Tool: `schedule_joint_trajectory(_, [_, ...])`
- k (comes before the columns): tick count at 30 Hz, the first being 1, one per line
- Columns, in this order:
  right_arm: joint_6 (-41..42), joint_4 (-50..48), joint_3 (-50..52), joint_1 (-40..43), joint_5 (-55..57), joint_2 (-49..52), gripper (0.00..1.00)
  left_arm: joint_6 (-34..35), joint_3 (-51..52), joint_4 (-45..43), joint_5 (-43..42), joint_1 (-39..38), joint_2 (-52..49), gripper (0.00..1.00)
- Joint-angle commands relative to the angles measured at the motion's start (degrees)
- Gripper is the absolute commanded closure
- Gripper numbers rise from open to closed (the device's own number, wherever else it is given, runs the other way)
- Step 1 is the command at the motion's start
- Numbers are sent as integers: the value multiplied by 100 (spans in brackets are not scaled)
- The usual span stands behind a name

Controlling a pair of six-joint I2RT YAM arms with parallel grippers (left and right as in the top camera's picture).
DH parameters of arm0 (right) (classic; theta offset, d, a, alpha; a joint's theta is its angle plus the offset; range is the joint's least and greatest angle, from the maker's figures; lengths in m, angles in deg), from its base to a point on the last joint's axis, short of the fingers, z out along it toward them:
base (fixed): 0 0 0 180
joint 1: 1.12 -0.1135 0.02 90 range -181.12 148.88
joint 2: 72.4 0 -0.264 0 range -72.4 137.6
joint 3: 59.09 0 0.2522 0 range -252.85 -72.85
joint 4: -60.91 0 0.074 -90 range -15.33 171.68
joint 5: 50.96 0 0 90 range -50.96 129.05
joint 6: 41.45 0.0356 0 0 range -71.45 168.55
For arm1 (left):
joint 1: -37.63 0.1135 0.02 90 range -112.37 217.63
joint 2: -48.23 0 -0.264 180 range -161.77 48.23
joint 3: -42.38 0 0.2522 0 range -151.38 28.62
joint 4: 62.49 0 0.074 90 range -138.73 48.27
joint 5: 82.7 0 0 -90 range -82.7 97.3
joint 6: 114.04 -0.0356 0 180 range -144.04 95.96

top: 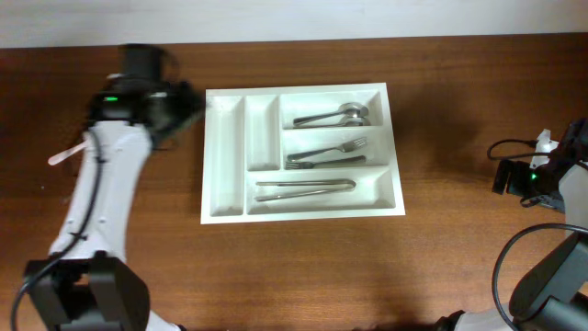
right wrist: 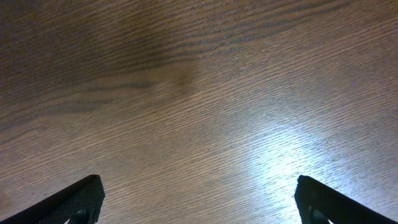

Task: Pack container
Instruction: 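Move the left gripper back over the silver spoons at left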

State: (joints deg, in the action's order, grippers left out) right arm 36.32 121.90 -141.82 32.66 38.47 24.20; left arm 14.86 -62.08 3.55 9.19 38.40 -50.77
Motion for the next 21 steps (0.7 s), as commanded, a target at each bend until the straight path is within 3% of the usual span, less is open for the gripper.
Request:
schedule_joint_trajectory(1, [-20,-13,-2,0,-52,33,1,-538,-122,52,299,564,44,1])
schedule_joint_trajectory(4, [-20,-13,-2,0,-52,33,1,-1753,-122,111,326,994,44,1])
schedule_joint_trajectory(7, [-20,-13,-2,0,-52,33,1,-4048,-122,398,90,1196,42,1])
schedule_joint_trajectory(9, [-20,-13,-2,0,-52,33,1,-4992,-122,605,164,1283,20,1])
schedule_joint_trajectory(13, [-20,-13,-2,0,-50,33,1,-5187,-122,632,909,1469,-11,1])
schedule_joint_trajectory(17, [-20,-13,-2,0,-52,33,1,-5252,-122,907,890,1541,-9,1])
schedule_joint_trajectory(21, [-20,-13,-2,0,-52,33,1,-6308,-120,946,885,1543,-59,1])
